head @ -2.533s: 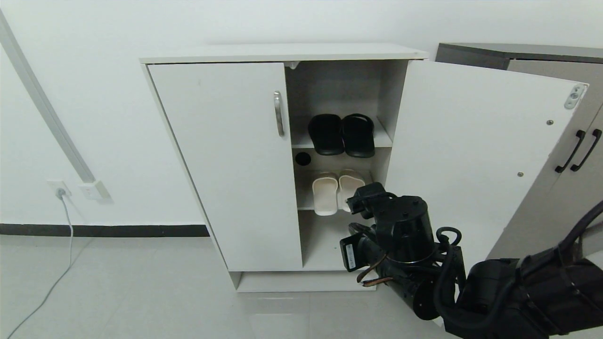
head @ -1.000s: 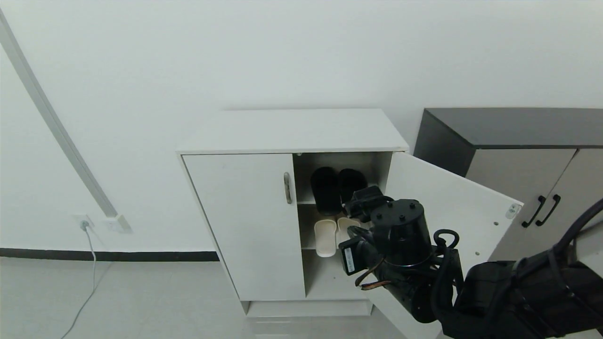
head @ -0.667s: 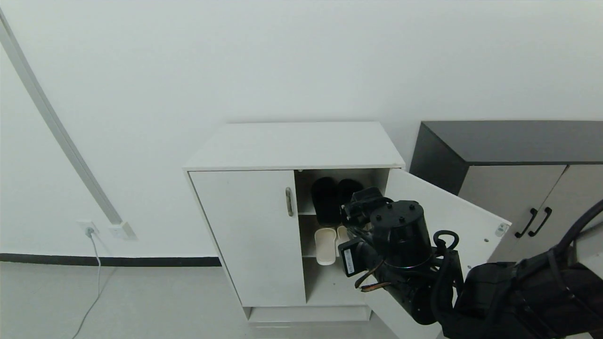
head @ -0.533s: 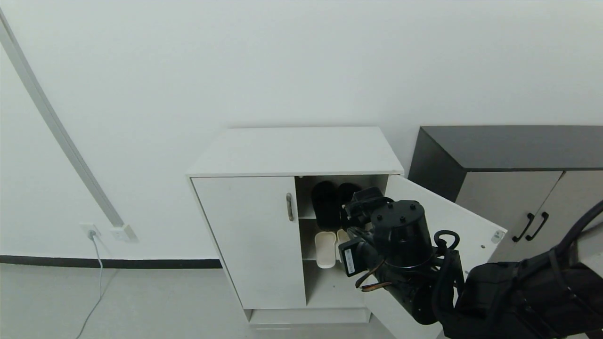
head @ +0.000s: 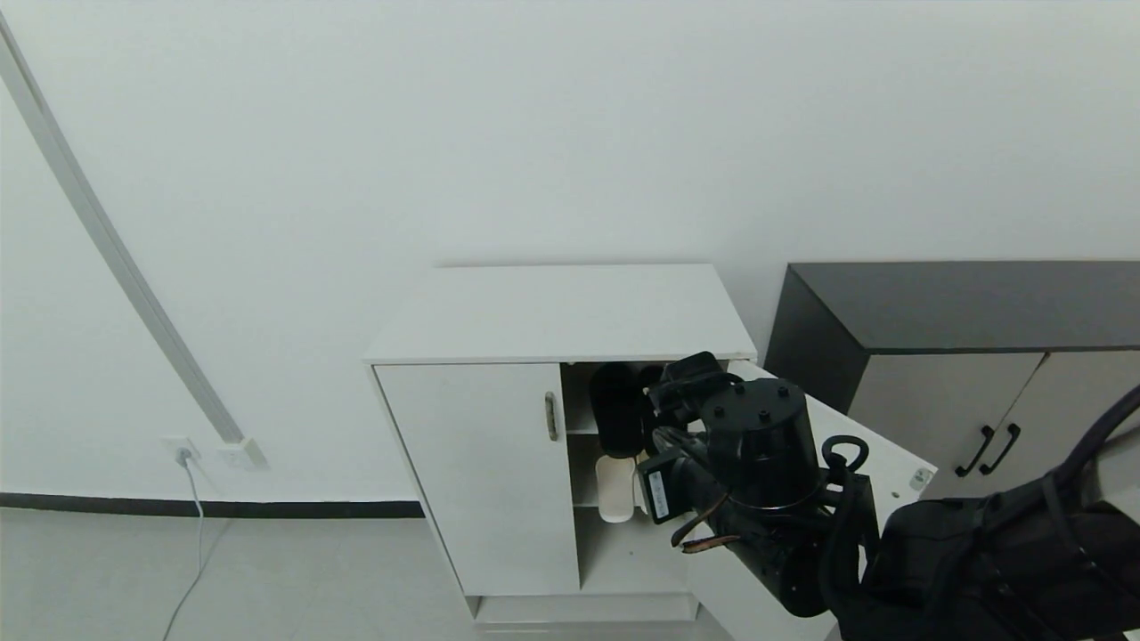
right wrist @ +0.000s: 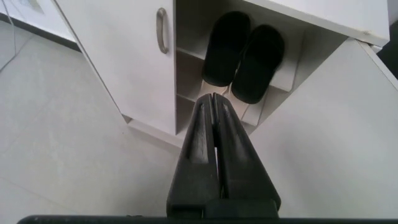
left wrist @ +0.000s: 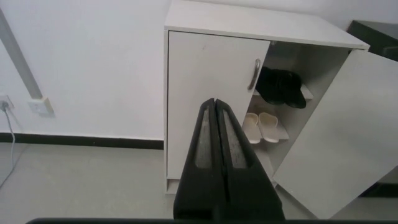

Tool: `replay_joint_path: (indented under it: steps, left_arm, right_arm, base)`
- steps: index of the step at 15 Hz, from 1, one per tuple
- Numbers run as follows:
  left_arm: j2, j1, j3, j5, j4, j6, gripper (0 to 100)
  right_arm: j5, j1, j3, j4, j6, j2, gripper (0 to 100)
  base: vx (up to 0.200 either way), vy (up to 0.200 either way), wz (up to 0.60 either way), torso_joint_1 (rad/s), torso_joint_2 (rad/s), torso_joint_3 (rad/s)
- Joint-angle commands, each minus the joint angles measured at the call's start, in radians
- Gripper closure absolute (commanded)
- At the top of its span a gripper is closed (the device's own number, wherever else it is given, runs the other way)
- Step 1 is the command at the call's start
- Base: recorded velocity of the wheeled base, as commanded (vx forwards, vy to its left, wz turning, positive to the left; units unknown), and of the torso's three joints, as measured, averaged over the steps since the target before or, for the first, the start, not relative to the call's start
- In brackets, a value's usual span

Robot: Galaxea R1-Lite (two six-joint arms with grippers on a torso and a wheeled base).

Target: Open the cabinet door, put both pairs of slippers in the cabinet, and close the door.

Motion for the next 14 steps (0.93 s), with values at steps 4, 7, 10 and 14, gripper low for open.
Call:
replay_joint_path:
  steps: [4, 7, 10, 14]
  left_arm:
    - [0.000, 0.001, 0.000, 0.000, 0.000, 0.000, 100]
    - [0.000, 0.001, 0.000, 0.000, 0.000, -0.002, 100]
    - [0.001, 0.001, 0.000, 0.000, 0.000, -0.002, 100]
    - [0.000, 0.001, 0.000, 0.002, 0.000, -0.002, 100]
  right_arm:
    - [0.000, 0.000, 0.010, -0.002, -0.019, -0.002, 100]
    - [0.000, 0.000, 0.010, -0.002, -0.019, -0.006, 100]
    - [0.000, -0.003, 0.010, -0.004, -0.019, -0.006, 100]
    - [-0.002, -0.008, 0.012, -0.019, -0.021, -0.002, 100]
  base:
    - [0.000, 0.000, -0.15, 0.003, 0.00, -0.001]
    - [0.000, 0.000, -0.60, -0.001, 0.00, 0.002]
    - [0.000, 0.000, -0.60, 0.014, 0.00, 0.004]
    - [0.000, 0.000, 0.00, 0.000, 0.00, 0.000]
